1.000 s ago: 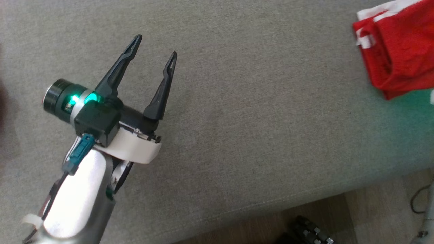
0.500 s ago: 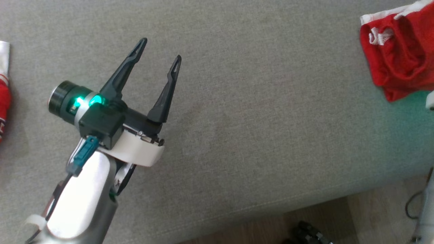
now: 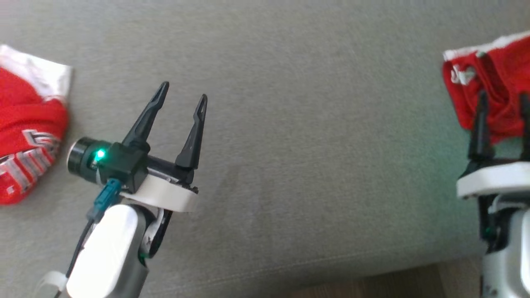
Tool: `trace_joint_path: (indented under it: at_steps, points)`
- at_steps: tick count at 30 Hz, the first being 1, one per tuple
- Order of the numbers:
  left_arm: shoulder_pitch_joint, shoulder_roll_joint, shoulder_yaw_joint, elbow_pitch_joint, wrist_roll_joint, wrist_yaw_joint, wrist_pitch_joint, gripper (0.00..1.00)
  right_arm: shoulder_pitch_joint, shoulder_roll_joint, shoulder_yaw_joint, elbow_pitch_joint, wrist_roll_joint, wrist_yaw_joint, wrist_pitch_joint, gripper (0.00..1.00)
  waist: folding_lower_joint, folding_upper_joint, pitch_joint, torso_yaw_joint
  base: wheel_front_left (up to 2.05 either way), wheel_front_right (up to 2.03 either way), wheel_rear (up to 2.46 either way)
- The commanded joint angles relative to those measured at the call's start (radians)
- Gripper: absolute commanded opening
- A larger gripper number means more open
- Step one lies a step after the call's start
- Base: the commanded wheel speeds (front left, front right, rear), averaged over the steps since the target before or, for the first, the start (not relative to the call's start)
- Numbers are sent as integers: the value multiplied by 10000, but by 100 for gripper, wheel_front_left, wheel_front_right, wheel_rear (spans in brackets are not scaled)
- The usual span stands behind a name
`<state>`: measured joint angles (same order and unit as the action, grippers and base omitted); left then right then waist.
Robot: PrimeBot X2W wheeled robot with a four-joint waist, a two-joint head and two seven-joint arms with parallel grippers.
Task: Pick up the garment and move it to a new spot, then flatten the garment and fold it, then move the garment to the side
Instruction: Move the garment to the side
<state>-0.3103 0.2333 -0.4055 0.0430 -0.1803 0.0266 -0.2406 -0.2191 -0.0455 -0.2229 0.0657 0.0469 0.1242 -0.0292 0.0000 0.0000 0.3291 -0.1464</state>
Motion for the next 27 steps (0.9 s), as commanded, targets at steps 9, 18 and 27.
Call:
trace_joint_path:
  at_steps: [9, 18, 27]
  points:
    - [582, -194, 742, 177, -531, 481, -132, 100, 990, -50, 1330, -999, 929, 65, -477, 100, 0, 0, -1265, 1468, 0, 0, 0]
    - [1332, -26, 971, 344, -765, 666, -158, 100, 1721, -48, 1654, -1233, 1013, 65, -278, 100, 0, 0, -2040, 2259, 0, 0, 0]
    - [1894, 159, 952, 425, -798, 817, -84, 100, 2729, -48, 1613, -1490, 1196, 65, -24, 100, 0, 0, -2817, 2250, 0, 0, 0]
